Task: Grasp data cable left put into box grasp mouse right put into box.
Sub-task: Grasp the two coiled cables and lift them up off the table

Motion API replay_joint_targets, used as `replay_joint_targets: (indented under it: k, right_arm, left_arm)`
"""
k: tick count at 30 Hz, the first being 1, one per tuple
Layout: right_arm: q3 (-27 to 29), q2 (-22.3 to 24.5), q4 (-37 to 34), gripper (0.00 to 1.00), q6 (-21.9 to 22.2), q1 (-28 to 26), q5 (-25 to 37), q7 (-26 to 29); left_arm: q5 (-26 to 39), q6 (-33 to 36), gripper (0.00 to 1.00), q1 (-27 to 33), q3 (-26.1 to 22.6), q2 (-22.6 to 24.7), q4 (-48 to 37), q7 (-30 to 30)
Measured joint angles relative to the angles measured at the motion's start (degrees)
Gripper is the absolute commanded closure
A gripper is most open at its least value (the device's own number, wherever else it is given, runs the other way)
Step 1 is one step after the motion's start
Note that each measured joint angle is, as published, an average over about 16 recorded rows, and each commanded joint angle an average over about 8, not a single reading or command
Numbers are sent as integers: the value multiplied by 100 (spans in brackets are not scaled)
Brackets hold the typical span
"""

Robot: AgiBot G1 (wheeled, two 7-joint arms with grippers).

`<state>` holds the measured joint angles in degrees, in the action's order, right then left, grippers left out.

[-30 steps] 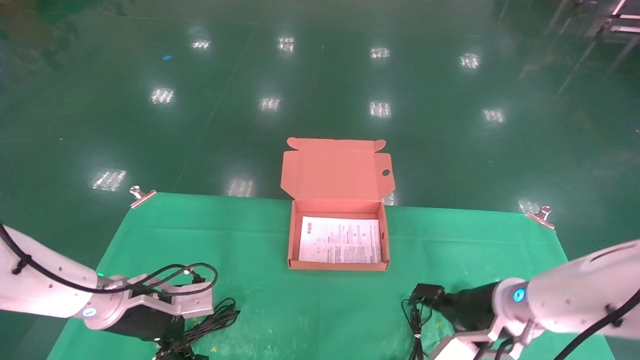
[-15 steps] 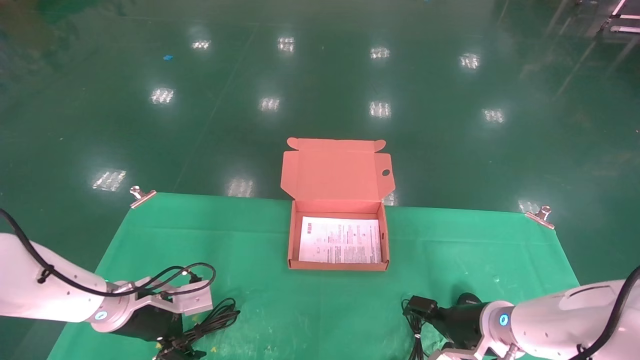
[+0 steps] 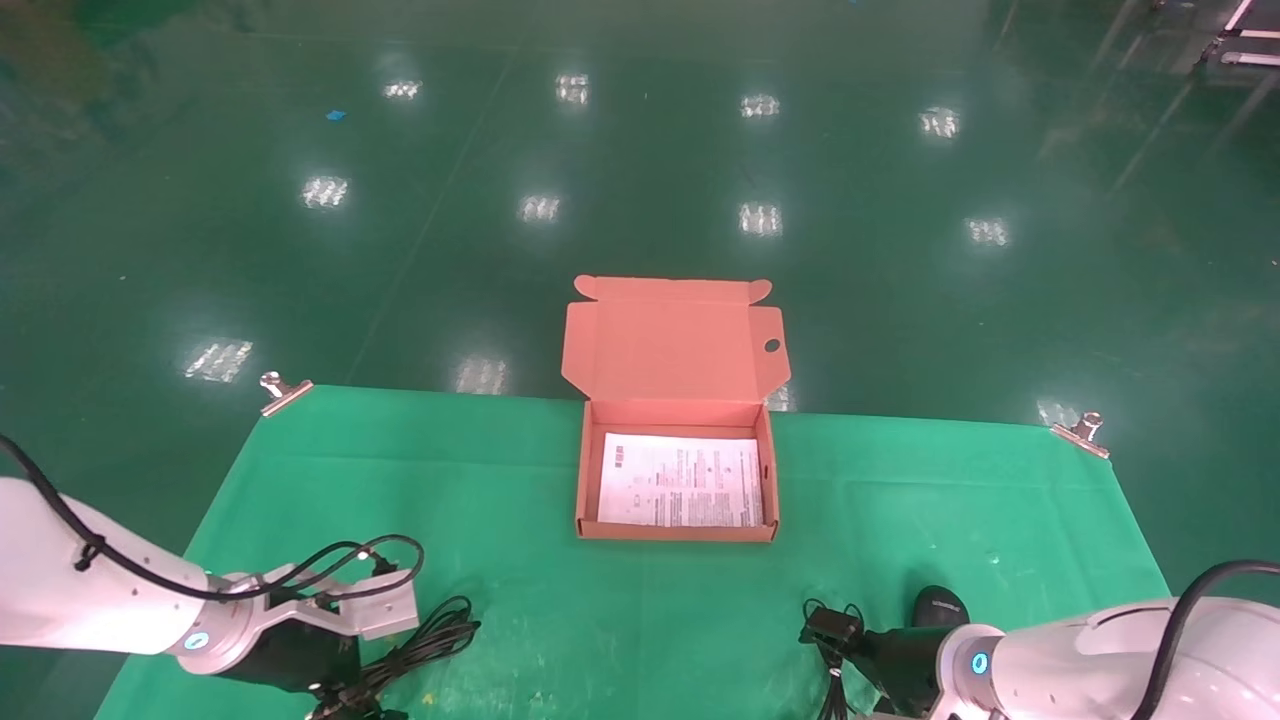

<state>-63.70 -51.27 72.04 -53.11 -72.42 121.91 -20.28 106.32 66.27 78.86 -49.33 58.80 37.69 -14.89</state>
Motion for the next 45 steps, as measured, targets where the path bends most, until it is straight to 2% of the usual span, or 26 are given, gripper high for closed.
replay_joint_targets:
  k: [2,3,45]
  right_arm:
    - [-3,-13,-10,100,24,16,26,19]
    - [-3,-17,-12,100,33,22,35,26]
    - [12,16,16,100,0,-6,19,28]
  left_arm:
    - [-25,-7,99,-6,11,3,-25,39]
    - [-36,-9,100,-8,16,4,-35,56]
    - [-23,47,100,15,5,-55,74,94]
